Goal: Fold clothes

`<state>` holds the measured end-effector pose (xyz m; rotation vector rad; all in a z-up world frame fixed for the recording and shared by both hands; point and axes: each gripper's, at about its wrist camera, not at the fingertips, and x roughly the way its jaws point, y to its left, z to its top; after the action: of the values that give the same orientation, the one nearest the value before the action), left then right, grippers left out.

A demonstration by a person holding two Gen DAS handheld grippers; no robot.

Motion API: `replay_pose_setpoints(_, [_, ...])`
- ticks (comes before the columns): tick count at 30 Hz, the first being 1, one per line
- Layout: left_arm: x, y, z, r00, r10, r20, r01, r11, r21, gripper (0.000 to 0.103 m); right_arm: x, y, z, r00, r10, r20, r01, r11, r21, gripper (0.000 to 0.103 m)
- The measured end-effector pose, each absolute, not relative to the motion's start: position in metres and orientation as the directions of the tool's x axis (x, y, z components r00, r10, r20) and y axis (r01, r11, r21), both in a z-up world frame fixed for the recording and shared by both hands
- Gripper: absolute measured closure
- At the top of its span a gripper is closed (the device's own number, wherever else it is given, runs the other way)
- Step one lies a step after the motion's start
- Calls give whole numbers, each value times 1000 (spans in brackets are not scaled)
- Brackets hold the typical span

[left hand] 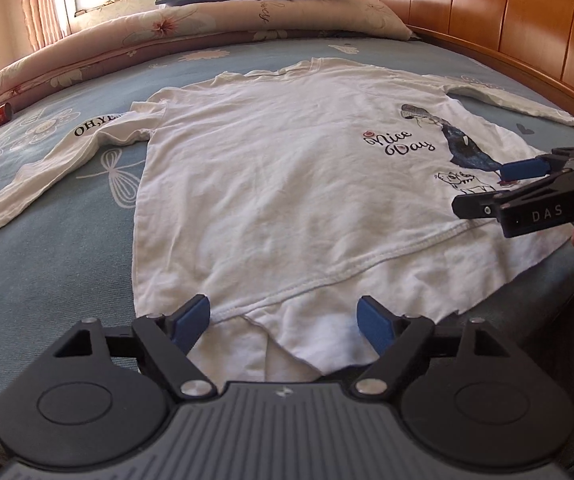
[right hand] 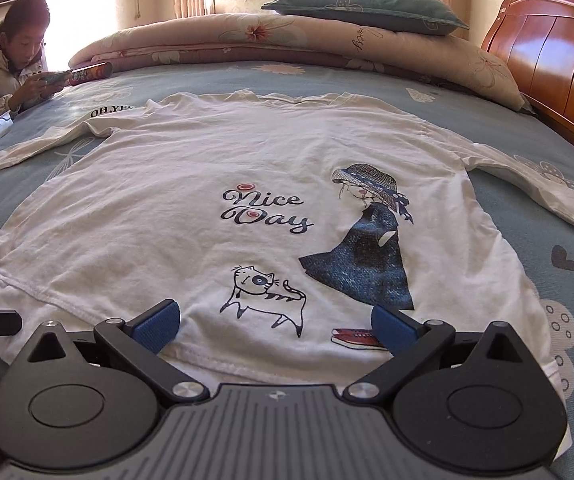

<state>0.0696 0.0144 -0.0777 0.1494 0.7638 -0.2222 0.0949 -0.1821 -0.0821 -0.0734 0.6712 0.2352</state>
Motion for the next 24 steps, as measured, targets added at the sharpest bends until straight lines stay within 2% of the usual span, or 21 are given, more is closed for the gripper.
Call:
replay_pose_setpoints(2, [72, 9, -69, 729, -150, -667, 266, 961, 75, 22, 82, -200, -76, 796, 189, -575, -221, 975, 15, 0])
replay_pose_setpoints(4, [82, -1, -65, 739, -158, -655, 283, 955, 88, 22, 83, -218, -74, 801, 172, -573, -190, 981, 28, 0])
replay_pose_setpoints(8, [103, -25, -68, 737, -188, -649, 327, 940, 99, 22, 93, -245, -92, 772, 143, -619, -123, 990, 76, 0])
replay_pose_setpoints(11, [108, -34, -84, 698, -197, -689, 320, 946, 54, 22, 86, -249, -101, 794, 141, -591, -125, 990, 68, 0])
replay_pose_setpoints(15, [98, -27, -93, 692, -208, -691, 291, 957, 3, 15, 82, -251, -102, 815, 137, -564, -102, 990, 93, 0])
replay_pose_setpoints(19, [109, -19, -75, 648, -199, -735, 278, 960, -14, 15, 79, -253, -99, 844, 139, -517, -71, 986, 148, 0])
replay_pose_setpoints(24, [161, -34, -34, 675, -232, -700, 280, 959, -48, 15, 78, -253, -96, 867, 134, -480, -56, 983, 172, 0])
